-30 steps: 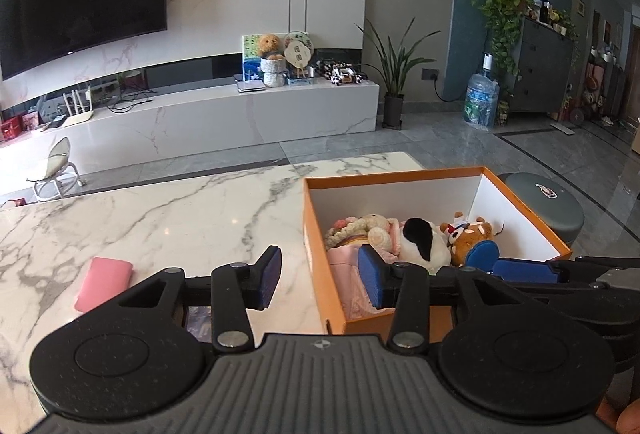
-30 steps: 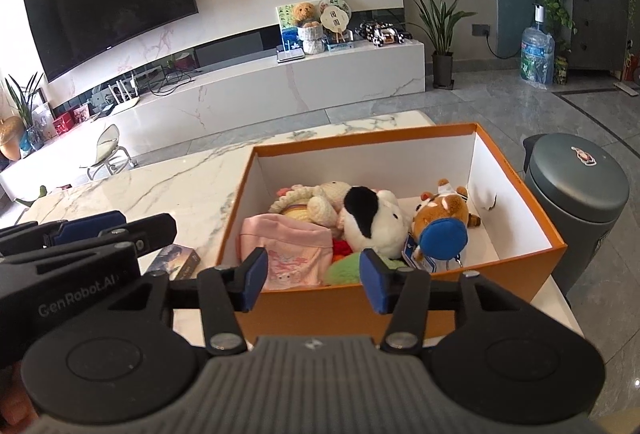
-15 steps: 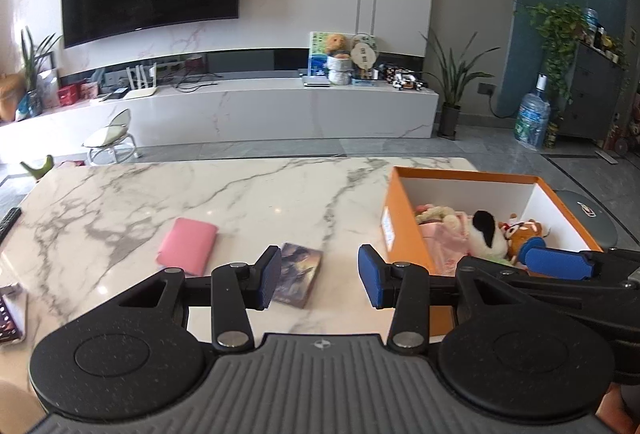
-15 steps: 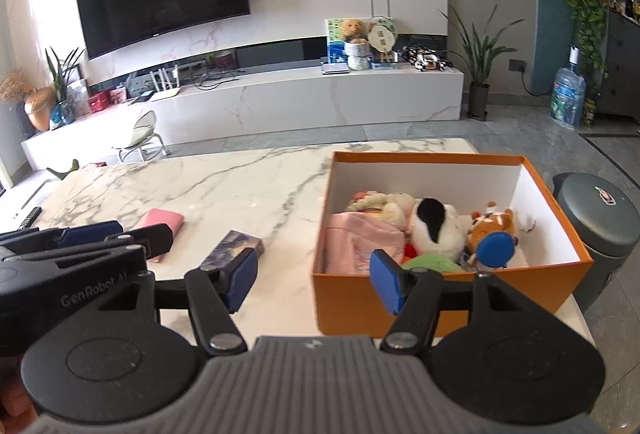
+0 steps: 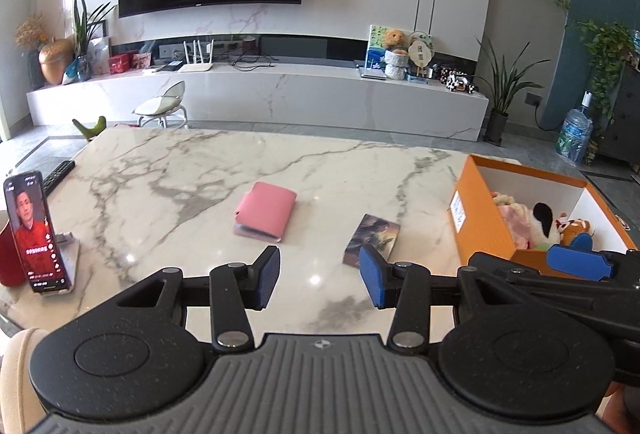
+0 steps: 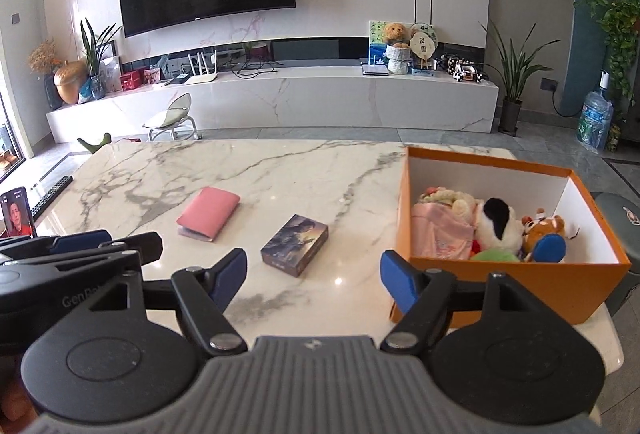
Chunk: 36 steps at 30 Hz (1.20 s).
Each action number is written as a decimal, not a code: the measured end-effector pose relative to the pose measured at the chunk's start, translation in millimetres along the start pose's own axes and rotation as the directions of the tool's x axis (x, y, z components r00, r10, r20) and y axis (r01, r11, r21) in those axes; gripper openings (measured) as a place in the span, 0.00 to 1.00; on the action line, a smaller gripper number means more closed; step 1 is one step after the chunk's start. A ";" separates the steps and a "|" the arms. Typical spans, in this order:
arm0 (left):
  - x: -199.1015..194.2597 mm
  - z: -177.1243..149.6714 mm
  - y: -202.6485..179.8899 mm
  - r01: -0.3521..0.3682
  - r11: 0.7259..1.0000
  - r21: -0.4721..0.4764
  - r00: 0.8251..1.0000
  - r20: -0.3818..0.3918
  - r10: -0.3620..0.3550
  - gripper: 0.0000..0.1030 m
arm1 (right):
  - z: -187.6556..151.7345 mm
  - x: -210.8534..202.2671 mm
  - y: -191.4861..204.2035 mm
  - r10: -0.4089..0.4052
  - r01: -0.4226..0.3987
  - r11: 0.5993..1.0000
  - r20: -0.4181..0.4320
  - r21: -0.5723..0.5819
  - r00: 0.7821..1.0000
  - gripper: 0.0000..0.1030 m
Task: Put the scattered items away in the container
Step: 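Withdraw both open grippers from the box back over the table, then move the left gripper toward the pink wallet while the right approaches the boxed book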
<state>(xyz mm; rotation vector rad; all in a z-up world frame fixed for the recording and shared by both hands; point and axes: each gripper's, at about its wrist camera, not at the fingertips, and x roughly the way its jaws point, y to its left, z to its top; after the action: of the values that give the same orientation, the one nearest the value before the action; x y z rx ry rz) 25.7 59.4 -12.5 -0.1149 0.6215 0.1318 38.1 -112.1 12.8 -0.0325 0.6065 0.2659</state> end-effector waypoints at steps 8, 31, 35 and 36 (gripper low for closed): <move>10.4 -11.4 16.8 -0.013 1.000 -0.007 0.999 -0.031 0.013 0.50 | -13.7 18.9 14.2 0.000 0.001 0.999 -0.039 0.033 0.999 0.74; 95.5 18.9 27.5 -0.058 0.997 0.050 0.987 -0.150 0.065 0.55 | 10.7 105.9 22.4 -0.014 0.026 0.996 -0.147 0.084 0.989 0.74; 116.9 24.2 30.3 -0.077 0.995 0.067 0.982 -0.167 0.088 0.56 | 16.5 128.6 22.8 -0.006 0.023 0.995 -0.169 0.098 0.986 0.75; 122.2 24.8 31.5 -0.082 0.994 0.067 0.981 -0.173 0.092 0.56 | 17.7 134.9 23.4 -0.003 0.021 0.995 -0.177 0.101 0.984 0.75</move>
<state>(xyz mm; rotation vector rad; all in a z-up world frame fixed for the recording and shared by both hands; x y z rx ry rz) 133.3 104.9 -66.2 -0.0416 0.8068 0.1887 148.3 -55.6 -48.0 0.0393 0.7958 0.2212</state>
